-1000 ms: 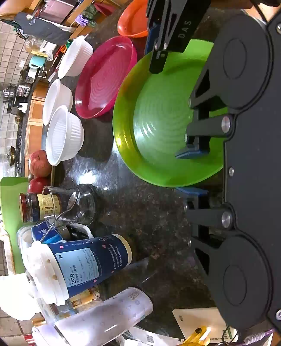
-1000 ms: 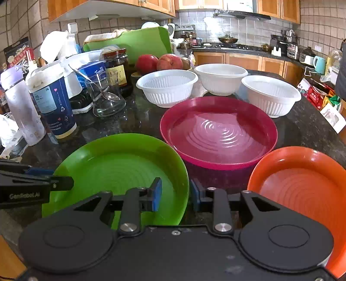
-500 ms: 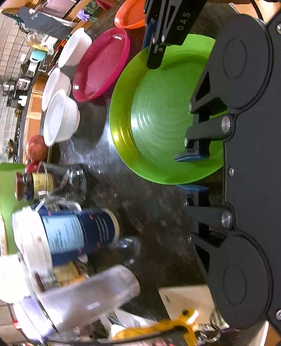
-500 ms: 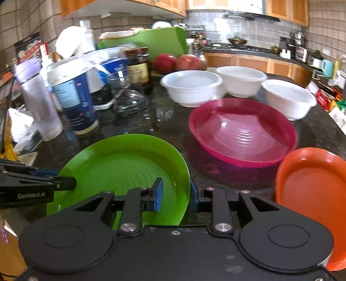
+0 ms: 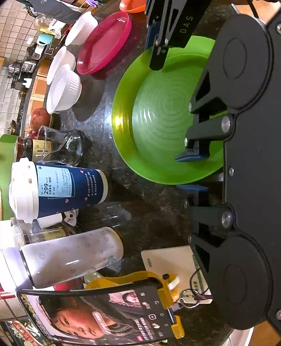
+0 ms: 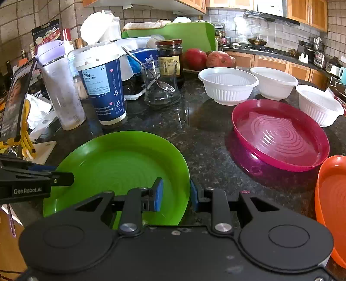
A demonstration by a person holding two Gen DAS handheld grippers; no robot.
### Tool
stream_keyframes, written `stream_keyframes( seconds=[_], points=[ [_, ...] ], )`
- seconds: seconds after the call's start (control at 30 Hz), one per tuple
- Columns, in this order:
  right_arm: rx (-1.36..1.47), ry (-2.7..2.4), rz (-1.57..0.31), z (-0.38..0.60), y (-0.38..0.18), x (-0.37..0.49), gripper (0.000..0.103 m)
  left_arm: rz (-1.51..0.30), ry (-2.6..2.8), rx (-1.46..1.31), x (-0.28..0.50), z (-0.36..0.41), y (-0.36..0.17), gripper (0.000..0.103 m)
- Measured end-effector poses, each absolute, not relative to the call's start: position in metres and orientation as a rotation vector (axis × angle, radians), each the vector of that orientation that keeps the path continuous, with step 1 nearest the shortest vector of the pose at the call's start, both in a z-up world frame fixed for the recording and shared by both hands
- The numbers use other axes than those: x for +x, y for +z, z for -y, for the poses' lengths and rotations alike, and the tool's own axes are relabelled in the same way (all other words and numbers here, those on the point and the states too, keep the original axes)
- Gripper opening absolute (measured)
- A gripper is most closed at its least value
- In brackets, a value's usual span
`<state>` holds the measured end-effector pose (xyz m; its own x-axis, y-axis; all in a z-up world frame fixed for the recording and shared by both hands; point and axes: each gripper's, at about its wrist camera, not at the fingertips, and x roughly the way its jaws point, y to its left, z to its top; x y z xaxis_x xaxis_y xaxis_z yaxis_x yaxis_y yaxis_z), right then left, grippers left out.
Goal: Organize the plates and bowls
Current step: 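Close the left tool on the green plate rim and lift it, then carry the green plate beside the cups and release it with the left tool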
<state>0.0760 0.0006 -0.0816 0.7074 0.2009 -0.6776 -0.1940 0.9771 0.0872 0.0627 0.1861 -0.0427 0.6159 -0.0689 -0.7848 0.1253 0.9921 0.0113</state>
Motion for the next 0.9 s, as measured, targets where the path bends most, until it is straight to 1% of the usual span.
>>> stream_keyframes(
  seconds=[0.23,0.5,0.6,0.63,0.67,0.9],
  points=[
    [0.001,0.164,-0.694,0.001,-0.076,0.074,0.029,-0.886,-0.115,0.069,0.068,-0.19,-0.039,0.029],
    [0.054,0.121,-0.631,0.027,-0.057,0.06,0.031,-0.77,-0.105,0.098,0.057,-0.18,-0.015,0.03],
    [0.073,0.119,-0.606,0.046,-0.048,0.052,0.031,-0.739,-0.139,0.112,0.056,-0.162,-0.006,0.031],
    [0.08,0.117,-0.599,0.054,-0.045,0.048,0.032,-0.73,-0.15,0.115,0.056,-0.154,-0.004,0.035],
    [0.089,0.113,-0.591,0.065,-0.042,0.043,0.032,-0.722,-0.158,0.118,0.056,-0.145,-0.001,0.036],
    [0.121,0.047,-0.568,0.147,-0.029,0.019,0.034,-0.718,-0.227,0.112,0.058,-0.074,0.002,0.036]
  ],
)
